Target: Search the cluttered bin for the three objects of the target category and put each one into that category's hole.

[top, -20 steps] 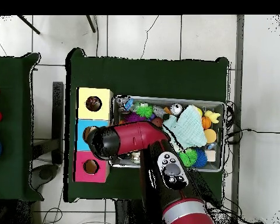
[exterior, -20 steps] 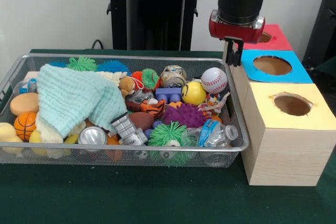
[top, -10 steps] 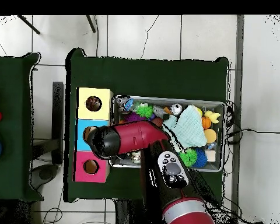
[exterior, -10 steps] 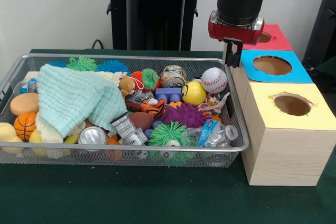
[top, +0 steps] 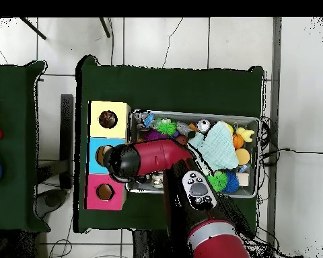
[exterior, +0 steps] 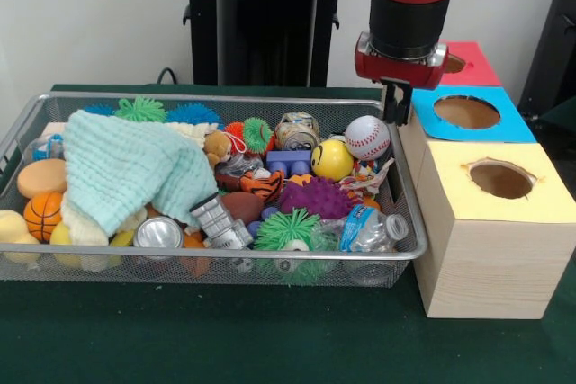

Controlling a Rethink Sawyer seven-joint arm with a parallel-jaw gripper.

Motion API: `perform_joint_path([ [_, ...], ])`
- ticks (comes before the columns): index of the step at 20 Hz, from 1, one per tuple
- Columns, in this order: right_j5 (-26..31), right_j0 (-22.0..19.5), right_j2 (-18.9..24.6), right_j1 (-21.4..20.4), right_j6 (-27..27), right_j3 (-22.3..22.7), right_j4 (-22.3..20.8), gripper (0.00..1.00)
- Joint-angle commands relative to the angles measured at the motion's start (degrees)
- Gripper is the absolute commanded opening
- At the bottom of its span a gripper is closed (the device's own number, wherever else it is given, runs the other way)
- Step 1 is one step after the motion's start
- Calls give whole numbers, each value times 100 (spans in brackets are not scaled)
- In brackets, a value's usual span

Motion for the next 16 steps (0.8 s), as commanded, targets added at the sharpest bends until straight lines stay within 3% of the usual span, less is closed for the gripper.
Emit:
perform_joint_path([
  [1,-470,-119,-161,446,104,-563,-276,0],
  [16,-526,-162,-229,735,192,-686,-137,0],
])
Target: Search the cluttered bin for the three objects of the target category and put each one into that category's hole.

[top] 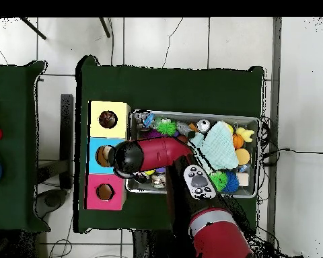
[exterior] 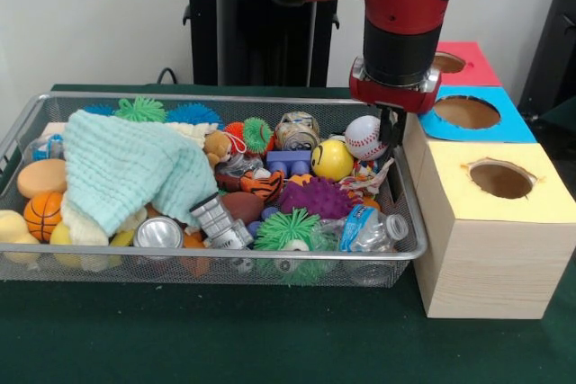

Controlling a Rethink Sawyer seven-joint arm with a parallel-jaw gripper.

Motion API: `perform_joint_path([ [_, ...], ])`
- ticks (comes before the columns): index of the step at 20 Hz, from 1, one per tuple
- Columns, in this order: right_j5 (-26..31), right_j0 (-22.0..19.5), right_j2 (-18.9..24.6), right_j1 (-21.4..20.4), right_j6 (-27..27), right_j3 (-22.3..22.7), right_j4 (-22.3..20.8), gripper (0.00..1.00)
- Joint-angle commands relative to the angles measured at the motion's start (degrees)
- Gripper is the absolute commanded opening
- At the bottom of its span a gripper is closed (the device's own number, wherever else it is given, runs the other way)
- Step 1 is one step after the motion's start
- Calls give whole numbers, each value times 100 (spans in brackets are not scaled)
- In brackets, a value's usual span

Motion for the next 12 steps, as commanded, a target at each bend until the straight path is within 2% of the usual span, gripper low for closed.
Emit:
perform_joint_path([
  [1,-391,-159,-158,323,196,-421,-140,0],
  [8,-464,-177,-161,313,170,-411,-182,0],
  [12,-553,-102,-263,297,339,-424,-189,0],
])
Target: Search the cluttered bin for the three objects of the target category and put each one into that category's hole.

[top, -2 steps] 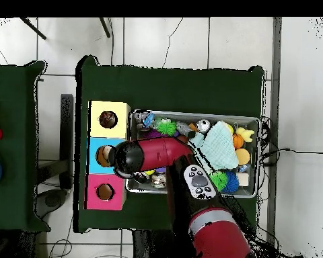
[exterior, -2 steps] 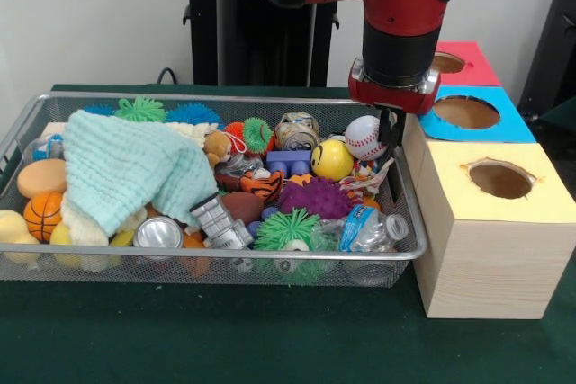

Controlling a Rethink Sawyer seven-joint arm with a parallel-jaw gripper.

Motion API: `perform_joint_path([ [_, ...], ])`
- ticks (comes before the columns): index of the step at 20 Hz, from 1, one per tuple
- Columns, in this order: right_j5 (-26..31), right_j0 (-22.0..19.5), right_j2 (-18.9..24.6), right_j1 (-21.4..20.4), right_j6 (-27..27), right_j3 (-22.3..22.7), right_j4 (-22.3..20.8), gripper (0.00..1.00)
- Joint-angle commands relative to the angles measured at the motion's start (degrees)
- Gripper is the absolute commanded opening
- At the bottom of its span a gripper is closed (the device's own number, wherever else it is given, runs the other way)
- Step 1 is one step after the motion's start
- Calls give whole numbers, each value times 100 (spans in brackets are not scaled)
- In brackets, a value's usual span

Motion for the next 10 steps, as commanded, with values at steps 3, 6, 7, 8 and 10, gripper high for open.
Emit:
perform_joint_path([
  [3,-922,220,-653,272,1070,-428,-124,0],
  [6,-1428,757,-1337,397,1990,-606,-61,0],
  [7,-1629,899,-1541,490,2167,-681,-17,0],
  [8,-1826,1046,-1748,586,2356,-743,80,0],
  [10,-1987,1304,-2094,698,2595,-805,307,0],
])
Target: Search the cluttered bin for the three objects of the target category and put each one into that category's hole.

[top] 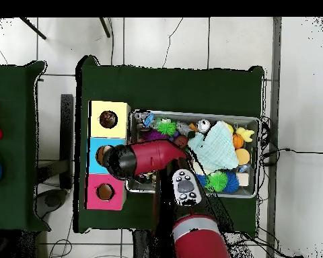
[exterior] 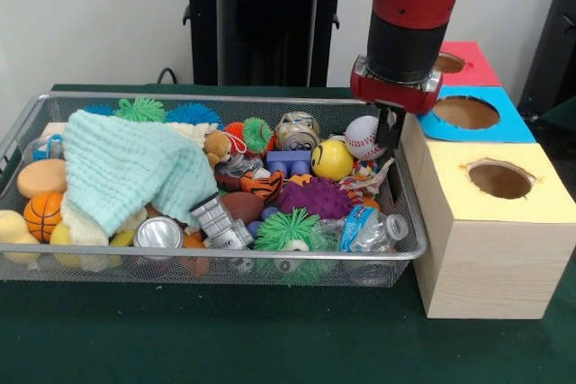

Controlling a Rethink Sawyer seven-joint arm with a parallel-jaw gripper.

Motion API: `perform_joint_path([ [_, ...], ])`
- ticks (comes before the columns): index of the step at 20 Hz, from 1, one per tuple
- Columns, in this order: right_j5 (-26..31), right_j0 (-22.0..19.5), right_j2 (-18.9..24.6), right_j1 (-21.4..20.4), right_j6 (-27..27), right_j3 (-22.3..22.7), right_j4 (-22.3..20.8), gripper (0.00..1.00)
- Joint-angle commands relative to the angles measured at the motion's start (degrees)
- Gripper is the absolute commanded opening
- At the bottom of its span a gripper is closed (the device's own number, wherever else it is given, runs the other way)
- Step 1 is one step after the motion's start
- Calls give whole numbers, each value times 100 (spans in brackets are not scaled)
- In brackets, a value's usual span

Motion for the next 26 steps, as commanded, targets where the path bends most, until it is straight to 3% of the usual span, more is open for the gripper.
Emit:
perform_joint_path([
  [1,-1636,662,-1401,817,2531,-709,344,0],
  [3,-1726,821,-1618,884,2644,-696,640,0],
  [12,-1842,702,-1528,1043,1981,-530,1347,0],
  [18,-1828,572,-1440,1049,1636,-493,1488,0],
  [26,-1609,557,-1481,948,1290,-520,1315,0],
])
